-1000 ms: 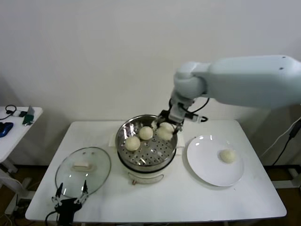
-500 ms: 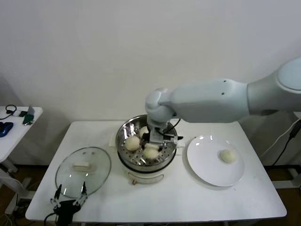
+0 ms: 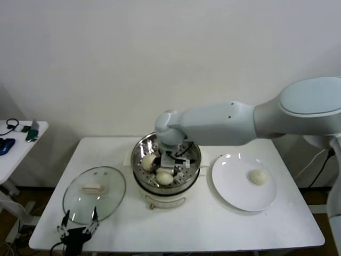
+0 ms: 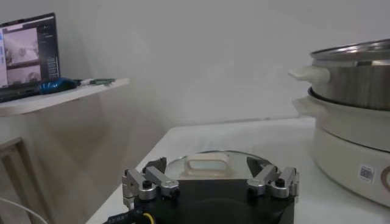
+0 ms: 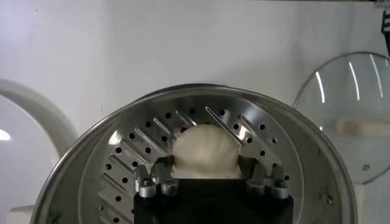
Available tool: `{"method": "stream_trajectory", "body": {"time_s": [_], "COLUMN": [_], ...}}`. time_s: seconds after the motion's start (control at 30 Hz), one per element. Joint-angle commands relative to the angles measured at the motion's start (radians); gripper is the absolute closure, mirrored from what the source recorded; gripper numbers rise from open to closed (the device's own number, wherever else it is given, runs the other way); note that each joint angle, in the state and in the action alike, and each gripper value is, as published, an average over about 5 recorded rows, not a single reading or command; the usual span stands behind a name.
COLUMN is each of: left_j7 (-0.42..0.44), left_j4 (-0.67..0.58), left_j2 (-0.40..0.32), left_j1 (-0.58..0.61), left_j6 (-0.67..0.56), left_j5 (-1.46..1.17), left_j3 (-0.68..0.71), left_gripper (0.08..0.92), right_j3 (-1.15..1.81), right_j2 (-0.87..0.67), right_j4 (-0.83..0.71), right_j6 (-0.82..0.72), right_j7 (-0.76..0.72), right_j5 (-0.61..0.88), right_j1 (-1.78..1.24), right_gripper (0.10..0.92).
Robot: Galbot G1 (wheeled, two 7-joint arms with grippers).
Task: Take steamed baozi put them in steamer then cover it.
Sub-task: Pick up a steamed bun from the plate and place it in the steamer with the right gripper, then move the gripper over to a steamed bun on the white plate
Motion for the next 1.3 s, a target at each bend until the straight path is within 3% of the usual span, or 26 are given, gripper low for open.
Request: {"method": "stream_trajectory", "body": {"time_s": [0.03,0.23,0.37,0.53,0.63,0.93,1.3], "left_j7": [0.0,0.0,0.0,0.0,0.001,0.002,0.002], "left_j4": [-0.002,-0.004,-0.009,-0.011,-0.012,-0.018,-0.017], "left_j2": [0.0,-0.002,-0.004,-0.007,-0.007,-0.006,-0.004], "left_j1": [0.002,0.004,0.005,0.004,0.004,0.003,0.024], "left_j6": [0.0,-0.001,-0.001,-0.001,-0.001,0.001,-0.002], "left_j5": [0.0,0.003,0.006,0.008,0.008,0.005,0.008], "left_j3": [0.0,0.003,0.006,0.008,0.007,0.006,-0.004], "left_gripper": [0.177,0.177,0.177,0.177,0.177,0.177,0.177], "right_j3": [0.003,-0.007,-0.051,-0.117,-0.151,-0.171,0.091], "right_j2": [0.007,-0.083,-0.202,-0.386,-0.488,-0.731,-0.773], "right_j4": [-0.025,-0.009,-0.041,-0.141,-0.159,-0.192,-0.268], "right_j6": [0.021,0.059,0.039,-0.11,-0.226,-0.356,-0.428], "right_j7": [-0.018,-0.1,-0.181,-0.243,-0.238,-0.19,-0.142], "right_j5": [0.044,0.14,0.297,0.502,0.552,0.374,0.23], "right_j1": [0.003,0.116,0.209,0.277,0.292,0.138,-0.247], "right_gripper": [0.227,0.203,0.202,0.203,0.203,0.203,0.203]}}
